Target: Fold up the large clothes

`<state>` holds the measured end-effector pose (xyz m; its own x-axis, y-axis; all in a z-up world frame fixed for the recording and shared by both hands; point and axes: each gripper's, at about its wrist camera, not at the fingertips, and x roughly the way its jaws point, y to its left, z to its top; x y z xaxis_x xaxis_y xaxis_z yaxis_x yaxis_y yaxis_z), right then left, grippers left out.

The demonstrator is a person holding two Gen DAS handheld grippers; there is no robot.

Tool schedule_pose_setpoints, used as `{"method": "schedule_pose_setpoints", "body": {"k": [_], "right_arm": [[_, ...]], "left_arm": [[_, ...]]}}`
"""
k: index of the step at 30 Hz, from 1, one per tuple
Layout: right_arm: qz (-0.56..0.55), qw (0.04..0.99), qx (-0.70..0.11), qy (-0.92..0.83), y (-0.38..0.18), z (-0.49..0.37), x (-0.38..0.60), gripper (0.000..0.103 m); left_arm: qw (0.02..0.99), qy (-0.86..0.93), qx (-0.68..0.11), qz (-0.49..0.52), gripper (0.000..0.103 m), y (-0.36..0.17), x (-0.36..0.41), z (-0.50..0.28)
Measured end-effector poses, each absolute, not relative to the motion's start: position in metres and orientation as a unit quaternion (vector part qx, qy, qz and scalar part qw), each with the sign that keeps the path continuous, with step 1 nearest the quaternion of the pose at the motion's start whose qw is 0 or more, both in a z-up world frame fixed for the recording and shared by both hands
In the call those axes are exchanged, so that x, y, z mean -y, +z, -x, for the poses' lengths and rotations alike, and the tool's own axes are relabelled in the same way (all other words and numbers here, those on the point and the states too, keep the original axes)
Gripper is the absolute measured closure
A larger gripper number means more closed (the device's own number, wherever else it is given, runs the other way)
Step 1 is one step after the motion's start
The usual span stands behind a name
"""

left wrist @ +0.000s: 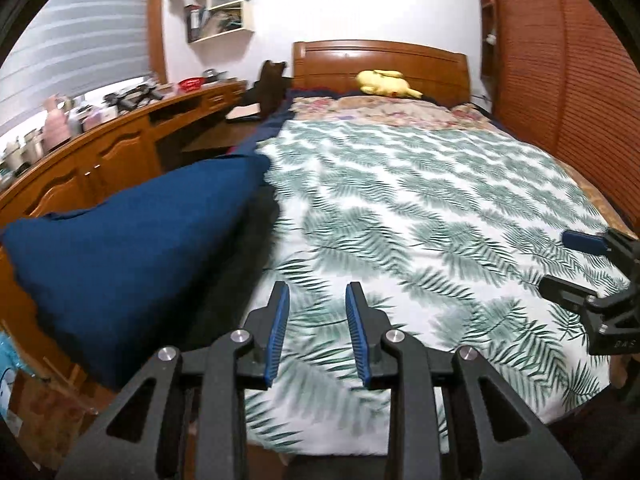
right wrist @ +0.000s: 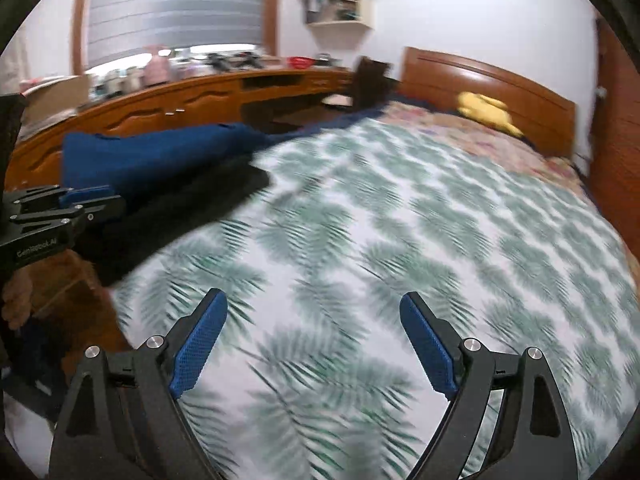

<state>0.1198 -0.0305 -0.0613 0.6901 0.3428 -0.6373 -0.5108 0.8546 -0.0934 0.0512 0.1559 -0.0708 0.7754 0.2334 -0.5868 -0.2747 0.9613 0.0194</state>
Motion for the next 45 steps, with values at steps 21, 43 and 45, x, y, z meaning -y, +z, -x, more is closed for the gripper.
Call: {"method": "schedule_pose_setpoints", "body": {"k": [21, 43, 45], "right_arm": [[0.027, 0.957, -0.282, 0.062, -0.015, -0.046, 0.220, 0.013], [0.016, 0.982, -0.186, 0.042, 0.075, 0.010, 0.235, 0.013], [0.017, 0.982, -0.182, 0.043, 0.077, 0.011, 0.234, 0.013]], "left_arm": [[0.954, -0.007, -0.300, 0.020, 0.073, -0.037, 0.015, -0.085], [0.977, -0.011, -0.212, 0.014, 0.071, 0.059, 0.037, -0.036], [0.977, -0.009, -0.212, 0.015, 0.071, 0.059, 0.035, -0.033]]}}
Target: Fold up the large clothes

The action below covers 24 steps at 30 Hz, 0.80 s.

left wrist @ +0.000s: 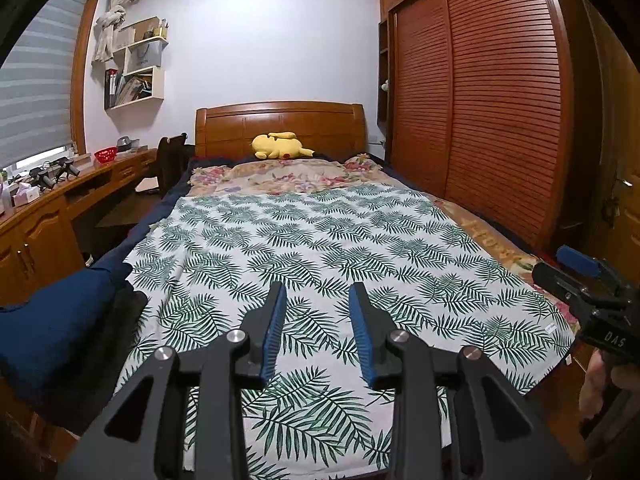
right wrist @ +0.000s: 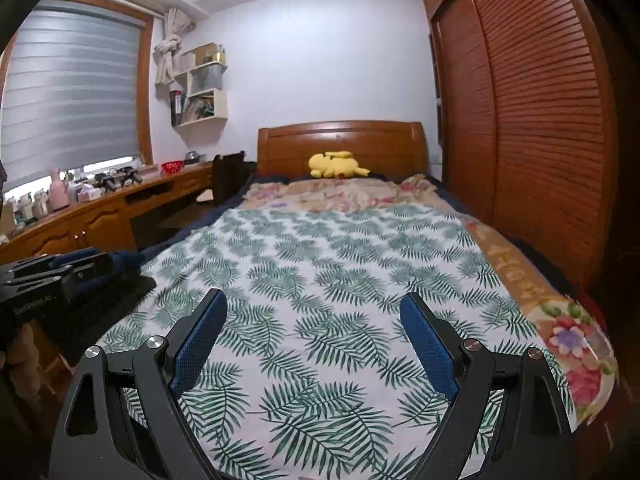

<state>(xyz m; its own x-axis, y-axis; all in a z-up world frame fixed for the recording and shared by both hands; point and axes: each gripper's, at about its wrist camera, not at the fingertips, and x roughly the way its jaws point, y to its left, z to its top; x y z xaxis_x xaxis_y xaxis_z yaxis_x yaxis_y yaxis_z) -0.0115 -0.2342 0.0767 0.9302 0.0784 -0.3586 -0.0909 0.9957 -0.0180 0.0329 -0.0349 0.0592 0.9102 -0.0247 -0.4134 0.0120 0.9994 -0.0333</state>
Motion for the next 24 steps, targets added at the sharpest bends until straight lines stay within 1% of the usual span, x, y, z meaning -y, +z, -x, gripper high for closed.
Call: {"method": "schedule_pose_setpoints", "body": {"k": [24], "right_arm": [[0.011, 0.982, -0.182, 0.050, 0.0724, 0.0095, 0.2319, 0.013]], "left_arm": [[0.975, -0.001, -0.219, 0.018, 0.070, 0.0529, 0.0353, -0.0311]]}}
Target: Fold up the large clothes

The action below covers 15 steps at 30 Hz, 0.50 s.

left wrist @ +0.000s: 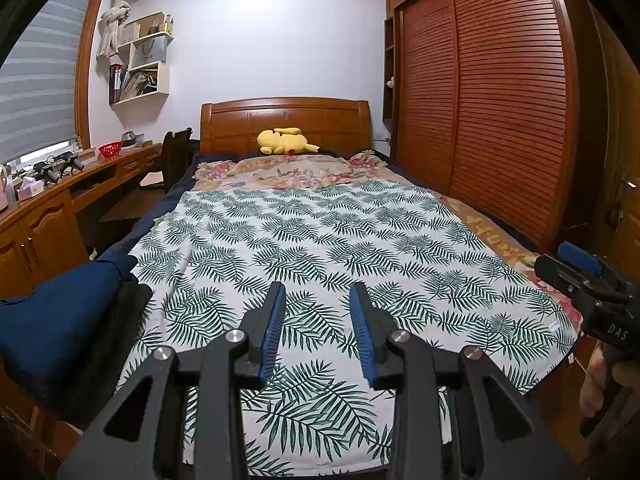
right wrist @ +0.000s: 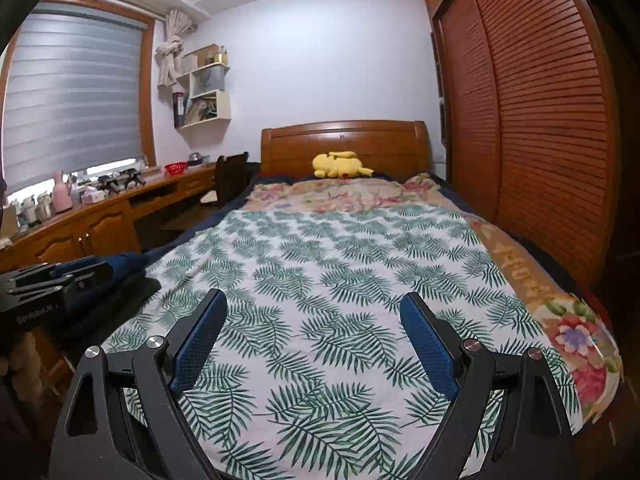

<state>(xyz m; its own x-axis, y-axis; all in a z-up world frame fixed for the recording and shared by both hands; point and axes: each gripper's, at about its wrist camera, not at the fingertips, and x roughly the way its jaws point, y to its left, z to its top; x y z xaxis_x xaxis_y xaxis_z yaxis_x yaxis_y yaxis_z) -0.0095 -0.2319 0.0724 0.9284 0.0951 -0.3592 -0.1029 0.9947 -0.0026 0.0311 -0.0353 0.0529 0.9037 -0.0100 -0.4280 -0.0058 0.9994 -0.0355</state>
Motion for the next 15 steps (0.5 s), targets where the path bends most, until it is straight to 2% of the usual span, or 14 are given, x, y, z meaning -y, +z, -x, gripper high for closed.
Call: {"method": "schedule_pose_setpoints", "body": {"k": [15], "right_arm": [[0.011, 0.982, -0.182, 0.051, 0.0719, 0.0101, 0.2285, 0.013]], "left_arm": [[0.976, -0.001, -0.219, 0.019, 0.070, 0.0533, 0.0331, -0.0276]]}}
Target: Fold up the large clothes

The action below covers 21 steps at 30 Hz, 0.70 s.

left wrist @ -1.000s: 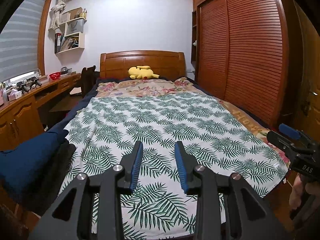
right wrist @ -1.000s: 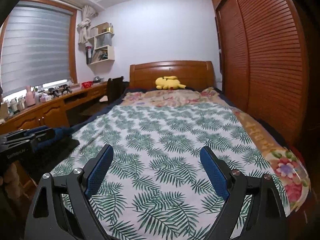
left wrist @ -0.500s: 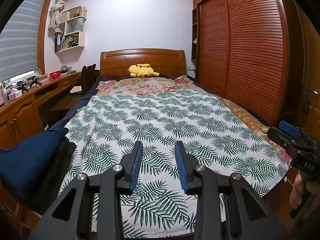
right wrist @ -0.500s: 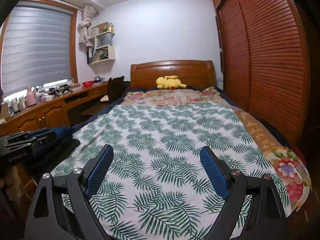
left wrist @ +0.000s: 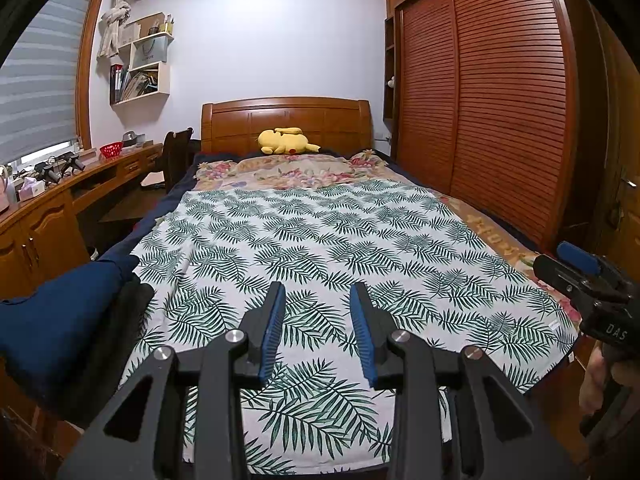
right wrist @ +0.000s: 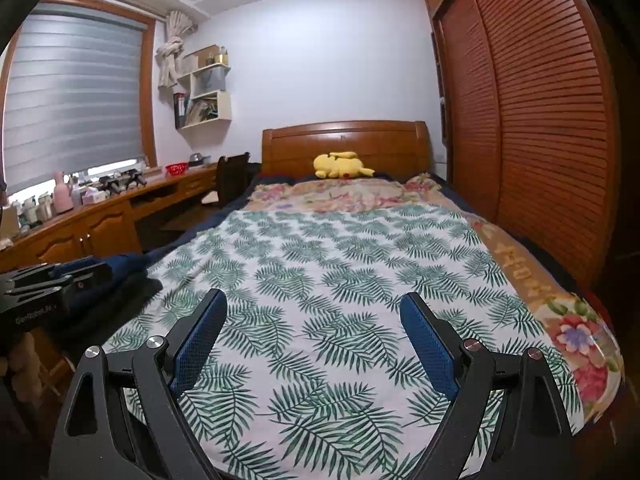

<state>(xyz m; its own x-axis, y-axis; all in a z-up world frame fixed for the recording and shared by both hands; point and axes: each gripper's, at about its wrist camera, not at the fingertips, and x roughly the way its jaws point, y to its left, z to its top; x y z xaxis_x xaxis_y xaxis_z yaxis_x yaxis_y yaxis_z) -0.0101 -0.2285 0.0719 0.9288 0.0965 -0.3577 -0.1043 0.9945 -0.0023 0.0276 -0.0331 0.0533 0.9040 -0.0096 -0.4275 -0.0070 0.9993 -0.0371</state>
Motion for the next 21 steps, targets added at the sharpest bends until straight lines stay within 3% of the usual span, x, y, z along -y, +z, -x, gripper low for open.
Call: {"method": "schedule_pose_setpoints", "body": {"k": [21], "right_arm": [[0.010, 0.982, -0.180, 0.053, 0.0725, 0.0133, 0.2249, 0.013]], "left_arm": [[0.975, -0.001, -0.220, 0.018, 0.070, 0.0535, 0.0326, -0.0273]]}}
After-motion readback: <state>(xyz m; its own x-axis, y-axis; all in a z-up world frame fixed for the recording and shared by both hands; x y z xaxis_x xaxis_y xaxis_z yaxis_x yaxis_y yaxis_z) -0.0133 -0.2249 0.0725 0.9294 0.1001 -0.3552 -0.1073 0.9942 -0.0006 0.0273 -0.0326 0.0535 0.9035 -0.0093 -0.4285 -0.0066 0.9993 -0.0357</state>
